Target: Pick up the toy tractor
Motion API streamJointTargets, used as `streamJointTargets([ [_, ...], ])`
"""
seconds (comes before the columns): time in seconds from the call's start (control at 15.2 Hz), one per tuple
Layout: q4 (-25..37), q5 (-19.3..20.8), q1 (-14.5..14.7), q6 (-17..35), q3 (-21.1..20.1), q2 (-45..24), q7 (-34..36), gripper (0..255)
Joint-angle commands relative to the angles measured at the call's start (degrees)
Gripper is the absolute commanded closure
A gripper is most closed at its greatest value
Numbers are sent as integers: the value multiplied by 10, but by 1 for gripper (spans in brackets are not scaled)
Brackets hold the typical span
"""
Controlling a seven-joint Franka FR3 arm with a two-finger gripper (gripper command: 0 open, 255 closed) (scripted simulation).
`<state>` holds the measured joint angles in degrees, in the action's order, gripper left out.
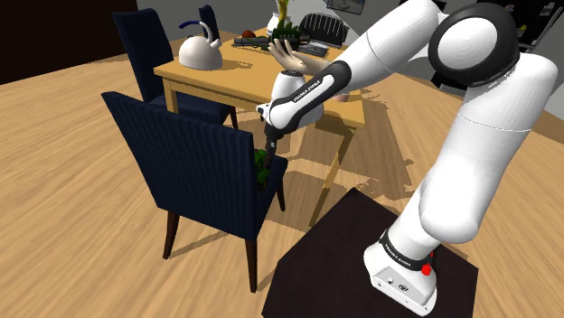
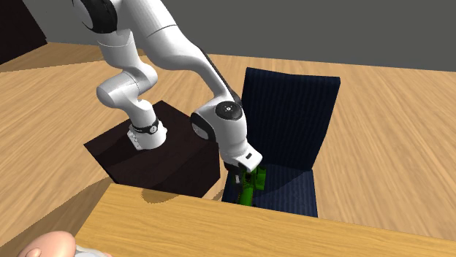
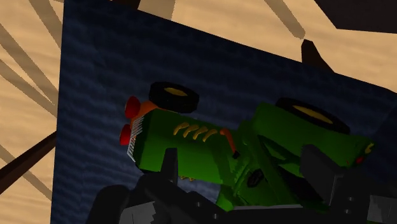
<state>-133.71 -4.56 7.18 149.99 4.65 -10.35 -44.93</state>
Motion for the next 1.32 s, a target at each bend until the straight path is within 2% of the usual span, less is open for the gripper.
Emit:
streamJointTargets([
  [0.0, -2, -1, 0, 4, 0, -1, -1, 255],
  [0.59, 0, -1, 0, 3, 0, -2, -1, 255],
  [1.25, 14, 15, 2, -71, 4, 58, 11, 255],
])
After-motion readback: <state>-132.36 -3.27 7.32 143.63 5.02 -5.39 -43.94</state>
